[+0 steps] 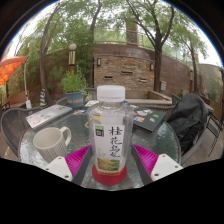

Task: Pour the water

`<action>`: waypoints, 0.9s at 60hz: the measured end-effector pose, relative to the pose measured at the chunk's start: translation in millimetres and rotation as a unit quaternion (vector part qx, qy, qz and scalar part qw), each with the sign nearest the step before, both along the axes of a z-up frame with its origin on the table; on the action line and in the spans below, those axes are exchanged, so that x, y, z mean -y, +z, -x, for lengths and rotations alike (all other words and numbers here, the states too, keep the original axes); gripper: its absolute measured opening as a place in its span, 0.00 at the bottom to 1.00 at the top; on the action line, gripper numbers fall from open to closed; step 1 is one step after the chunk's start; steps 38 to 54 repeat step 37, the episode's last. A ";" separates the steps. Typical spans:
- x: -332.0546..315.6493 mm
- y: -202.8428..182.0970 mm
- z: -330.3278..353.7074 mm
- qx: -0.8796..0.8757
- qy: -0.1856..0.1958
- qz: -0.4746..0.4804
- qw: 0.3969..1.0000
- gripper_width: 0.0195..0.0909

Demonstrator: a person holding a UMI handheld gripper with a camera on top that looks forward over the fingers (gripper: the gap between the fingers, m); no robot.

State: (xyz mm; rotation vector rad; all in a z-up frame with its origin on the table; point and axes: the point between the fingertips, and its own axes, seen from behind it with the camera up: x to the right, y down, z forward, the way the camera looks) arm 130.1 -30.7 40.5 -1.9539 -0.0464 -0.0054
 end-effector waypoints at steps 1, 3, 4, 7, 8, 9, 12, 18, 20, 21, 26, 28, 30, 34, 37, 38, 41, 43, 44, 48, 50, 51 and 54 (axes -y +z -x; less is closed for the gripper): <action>2.6 -1.3 0.2 -0.003 -0.002 0.005 1.000 0.92; 9.2 -2.5 0.3 -0.010 -0.009 0.015 1.000 0.92; 12.3 -1.4 0.8 -0.015 -0.011 0.017 1.000 0.92; 23.9 2.2 1.4 -0.026 -0.017 0.021 0.999 0.92; 28.2 4.7 1.3 -0.028 -0.019 0.022 0.999 0.92; 32.4 7.7 0.6 -0.030 -0.023 0.023 0.999 0.92; 44.2 21.3 0.4 -0.032 -0.037 0.026 0.998 0.91; 77.6 50.2 7.0 -0.036 -0.052 0.032 0.997 0.89; 89.8 62.0 11.6 -0.033 -0.056 0.041 0.997 0.90; 98.3 68.1 13.6 -0.031 -0.058 0.044 0.997 0.90; 135.1 99.5 26.8 -0.025 -0.065 0.054 0.996 0.90; 149.8 113.4 32.3 -0.022 -0.069 0.061 0.996 0.90; 164.9 126.1 39.1 -0.020 -0.071 0.064 0.995 0.90; 194.1 153.9 52.8 -0.019 -0.069 0.068 0.995 0.90; 217.1 169.2 66.7 -0.023 -0.063 0.073 0.995 0.90; 217.1 169.2 66.7 -0.023 -0.063 0.073 0.995 0.90; 217.1 169.2 66.7 -0.023 -0.063 0.073 0.995 0.90; 217.1 169.2 66.7 -0.023 -0.063 0.073 0.995 0.90; 217.1 169.2 66.7 -0.023 -0.063 0.073 0.995 0.90; 217.1 169.2 66.7 -0.023 -0.063 0.073 0.995 0.90; 217.1 169.2 66.7 -0.023 -0.063 0.073 0.995 0.90; 217.1 169.2 66.7 -0.023 -0.063 0.073 0.995 0.90; 217.1 169.2 66.7 -0.023 -0.063 0.073 0.995 0.90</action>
